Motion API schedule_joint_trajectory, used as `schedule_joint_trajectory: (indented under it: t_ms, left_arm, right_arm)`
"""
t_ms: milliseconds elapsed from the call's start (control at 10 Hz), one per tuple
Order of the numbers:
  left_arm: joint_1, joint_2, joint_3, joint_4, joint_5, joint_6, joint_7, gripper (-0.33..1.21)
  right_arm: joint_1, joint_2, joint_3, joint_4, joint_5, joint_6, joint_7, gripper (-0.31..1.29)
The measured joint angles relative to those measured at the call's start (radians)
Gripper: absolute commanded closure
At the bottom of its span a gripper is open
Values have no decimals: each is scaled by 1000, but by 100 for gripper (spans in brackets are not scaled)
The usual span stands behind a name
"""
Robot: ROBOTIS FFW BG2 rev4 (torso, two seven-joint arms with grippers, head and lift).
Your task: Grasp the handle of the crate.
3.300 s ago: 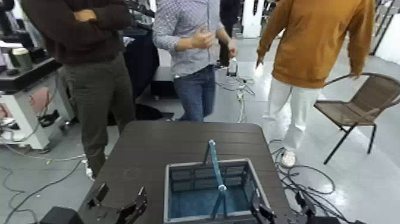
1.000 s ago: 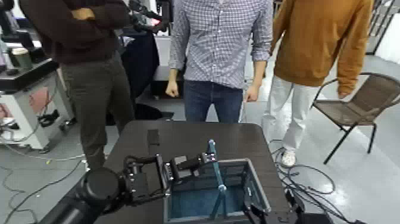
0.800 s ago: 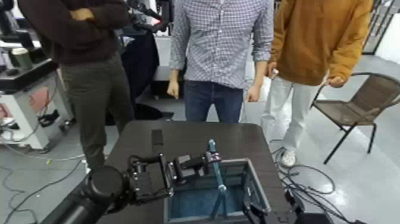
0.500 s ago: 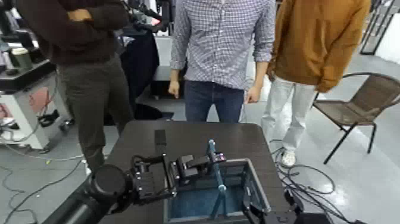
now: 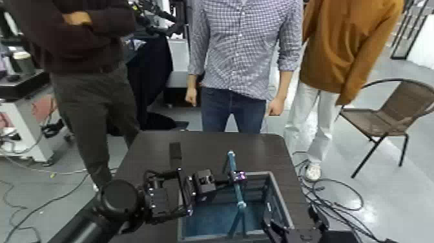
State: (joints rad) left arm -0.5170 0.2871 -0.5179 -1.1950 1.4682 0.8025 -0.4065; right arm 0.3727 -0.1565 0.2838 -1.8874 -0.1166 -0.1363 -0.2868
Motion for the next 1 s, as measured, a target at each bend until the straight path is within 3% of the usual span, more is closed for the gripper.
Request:
schedule_joint_trajectory:
  t_ms: [600, 800, 1000]
  left_arm:
    - [16, 8, 26, -12, 1, 26, 15, 119]
    - [46, 24, 66, -65, 42, 82, 98, 119]
    - [102, 42, 108, -168, 159, 112, 241, 119]
  right_arm:
    - [2, 0, -4, 0, -1, -2, 0, 16]
    - [6, 1, -9, -1, -2, -4, -1, 16]
    - [7, 2, -12, -1, -2, -5, -2, 16]
